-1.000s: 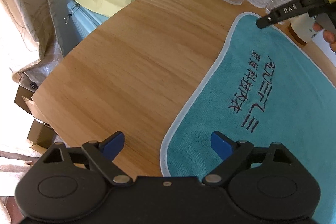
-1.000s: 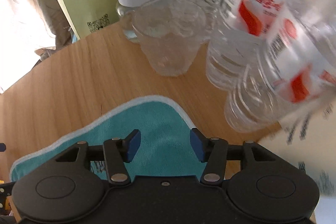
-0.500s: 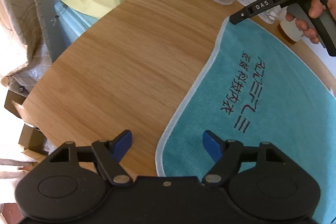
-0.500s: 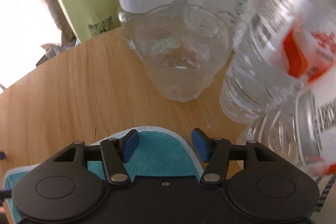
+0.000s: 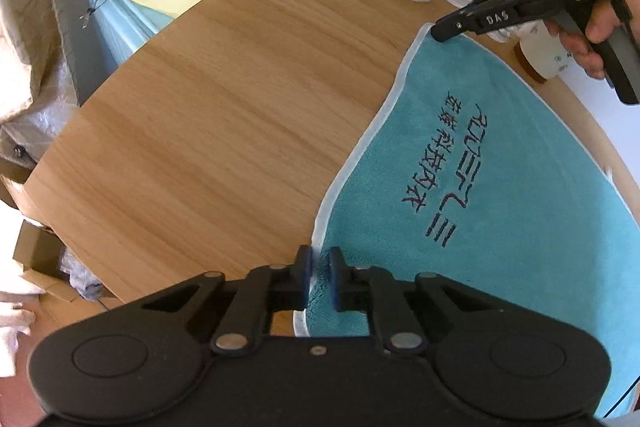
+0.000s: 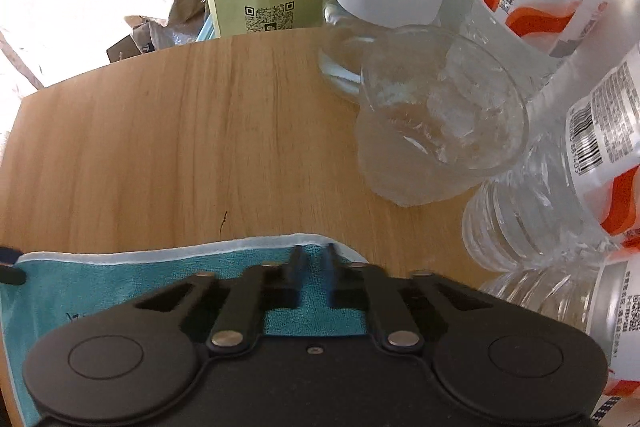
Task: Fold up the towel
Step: 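Grasp the towel's embroidered edge with the right gripper while the left gripper grasps beside it, then lift the embroidered edge with both grippers and fold it over toward the piped edge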
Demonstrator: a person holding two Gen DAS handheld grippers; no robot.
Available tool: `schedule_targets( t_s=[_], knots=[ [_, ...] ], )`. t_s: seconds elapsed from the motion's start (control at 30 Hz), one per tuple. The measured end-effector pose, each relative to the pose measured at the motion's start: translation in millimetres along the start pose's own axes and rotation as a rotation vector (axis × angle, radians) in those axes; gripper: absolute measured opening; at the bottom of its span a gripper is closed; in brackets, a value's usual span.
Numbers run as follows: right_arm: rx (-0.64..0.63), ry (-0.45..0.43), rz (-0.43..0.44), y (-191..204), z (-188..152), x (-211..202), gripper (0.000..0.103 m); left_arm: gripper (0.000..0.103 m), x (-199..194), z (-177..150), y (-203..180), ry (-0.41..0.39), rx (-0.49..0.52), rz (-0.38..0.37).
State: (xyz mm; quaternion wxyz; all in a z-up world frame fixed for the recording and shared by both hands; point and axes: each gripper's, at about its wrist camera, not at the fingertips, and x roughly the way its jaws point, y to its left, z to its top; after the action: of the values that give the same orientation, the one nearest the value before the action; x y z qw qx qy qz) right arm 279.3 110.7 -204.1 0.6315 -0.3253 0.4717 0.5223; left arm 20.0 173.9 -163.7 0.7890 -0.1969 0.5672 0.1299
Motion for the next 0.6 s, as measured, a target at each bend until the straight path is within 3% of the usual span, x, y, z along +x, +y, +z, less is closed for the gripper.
schedule_targets(
  t_s=[0.17,0.6],
  knots=[
    [0.047,-0.07,0.035,-6,-3,-18,0.005,0.005,-2,-2,-3,-0.017,0.005,0.022],
    [0.096,-0.226,0.002,-8,-29,-81,0.005,0.005,-32,-8,-24,-0.094,0.054,0.045]
  ],
)
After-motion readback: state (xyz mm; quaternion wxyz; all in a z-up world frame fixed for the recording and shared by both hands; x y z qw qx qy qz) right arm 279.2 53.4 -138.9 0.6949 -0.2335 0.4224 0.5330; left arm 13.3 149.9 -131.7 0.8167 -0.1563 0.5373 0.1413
